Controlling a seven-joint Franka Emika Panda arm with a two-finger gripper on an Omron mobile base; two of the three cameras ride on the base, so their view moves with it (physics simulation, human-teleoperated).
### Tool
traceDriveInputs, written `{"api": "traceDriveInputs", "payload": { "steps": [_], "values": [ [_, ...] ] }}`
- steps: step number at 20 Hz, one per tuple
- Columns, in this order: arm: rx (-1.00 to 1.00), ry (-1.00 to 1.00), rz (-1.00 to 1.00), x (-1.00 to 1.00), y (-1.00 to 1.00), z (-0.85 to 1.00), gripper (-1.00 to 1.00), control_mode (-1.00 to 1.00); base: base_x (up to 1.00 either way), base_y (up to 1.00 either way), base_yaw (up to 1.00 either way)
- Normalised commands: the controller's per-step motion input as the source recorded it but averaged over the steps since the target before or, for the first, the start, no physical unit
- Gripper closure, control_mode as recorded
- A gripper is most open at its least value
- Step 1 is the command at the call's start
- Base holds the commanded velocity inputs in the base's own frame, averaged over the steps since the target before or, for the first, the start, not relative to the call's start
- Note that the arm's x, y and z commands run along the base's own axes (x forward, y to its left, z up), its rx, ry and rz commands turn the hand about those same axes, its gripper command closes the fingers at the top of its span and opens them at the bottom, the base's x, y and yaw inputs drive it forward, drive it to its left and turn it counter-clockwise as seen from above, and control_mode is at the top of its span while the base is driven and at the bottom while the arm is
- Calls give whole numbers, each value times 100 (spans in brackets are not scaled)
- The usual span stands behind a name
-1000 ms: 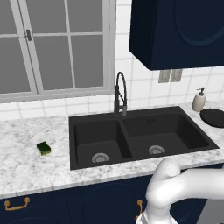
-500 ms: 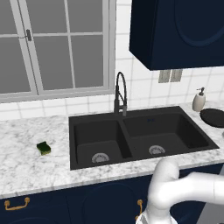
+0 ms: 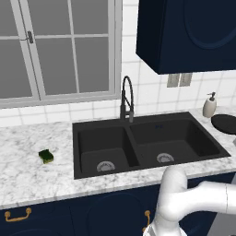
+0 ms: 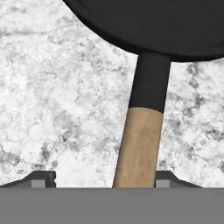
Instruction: Pick the pan and sponge and place them into the sink. Then turn on the water.
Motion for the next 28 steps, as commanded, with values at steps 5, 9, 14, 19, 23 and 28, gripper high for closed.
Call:
{"api": "traceDriveInputs", "payload": {
  "steps": [5,9,14,19,23,28],
  "values": [
    [0,3,6,7,12,-73,100,-100,0,0,0],
    [1,-13,0,-20,62,-23,100,-100,0,0,0],
    [0,-20,4,-23,100,-4,100,-100,0,0,0],
    [-8,-19,20,0,100,30,100,-100,0,0,0],
    [-15,-5,30,0,100,15,100,-100,0,0,0],
    [-5,0,38,23,80,-3,100,-100,0,0,0]
  ]
}}
